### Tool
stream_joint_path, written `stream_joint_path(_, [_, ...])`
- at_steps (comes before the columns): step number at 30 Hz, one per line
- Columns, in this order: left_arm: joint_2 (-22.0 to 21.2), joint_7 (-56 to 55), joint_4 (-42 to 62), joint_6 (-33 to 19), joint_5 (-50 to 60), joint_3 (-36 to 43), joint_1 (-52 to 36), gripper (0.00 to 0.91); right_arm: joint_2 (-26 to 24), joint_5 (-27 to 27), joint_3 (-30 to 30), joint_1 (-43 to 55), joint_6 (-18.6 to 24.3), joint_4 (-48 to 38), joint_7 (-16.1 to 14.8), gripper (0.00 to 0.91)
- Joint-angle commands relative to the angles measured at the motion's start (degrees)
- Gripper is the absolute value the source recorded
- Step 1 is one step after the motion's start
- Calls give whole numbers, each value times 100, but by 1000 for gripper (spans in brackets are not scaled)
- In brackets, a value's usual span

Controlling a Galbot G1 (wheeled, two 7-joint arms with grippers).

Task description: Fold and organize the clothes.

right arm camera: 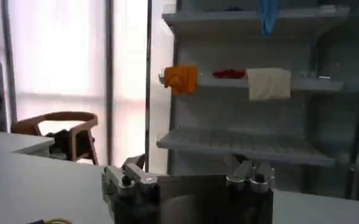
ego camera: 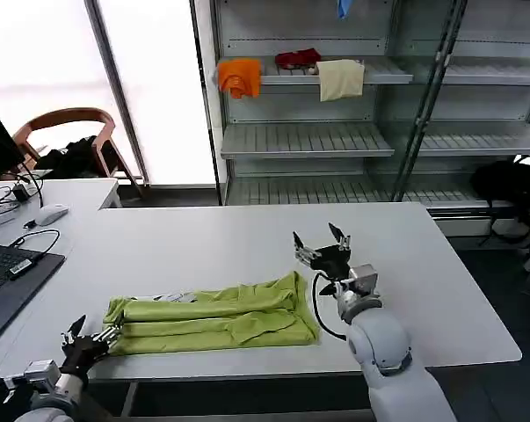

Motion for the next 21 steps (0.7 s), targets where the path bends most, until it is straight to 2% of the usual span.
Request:
stream_joint_path(1, [-139, -160, -113, -45, -71, 53, 130, 635, -58, 123, 152, 201, 40, -58, -18, 907])
stream_joint_path(3, [-161, -149, -156, 8, -88, 73, 162, 574, -57, 121, 162, 192, -8, -48, -9, 907])
stream_joint_path(4, [-167, -139, -165, 9, -79, 82, 166, 574, -55, 122, 162, 189, -12, -49, -6, 907])
stream_joint_path(5, [-171, -143, -167, 23, -75, 93, 168, 403, -52, 115, 161, 178, -16, -41, -5, 907])
stream_joint_path(6, [-179, -141, -151, 32, -74, 107, 158, 333, -46, 104, 161, 160, -28, -30, 0, 907])
stream_joint_path(7, [-187, -143, -123, 39, -66, 112, 142, 191, -44, 97, 159, 148, -36, -23, 7, 907])
stream_joint_path(8, [-189, -144, -109, 51, -70, 118, 130, 101, -44, 97, 157, 144, -36, -21, 7, 907])
stream_joint_path(9, [-196, -139, -82, 76, -89, 117, 112, 40, -42, 84, 155, 128, -42, -5, 22, 907])
stream_joint_path(11, [-196, -105, -73, 103, -128, 123, 114, 10, -45, 74, 161, 116, -59, 3, 47, 907])
stream_joint_path(21, [-215, 16, -122, 125, -343, 163, 98, 0, -42, 64, 153, 114, -166, 65, 171, 907])
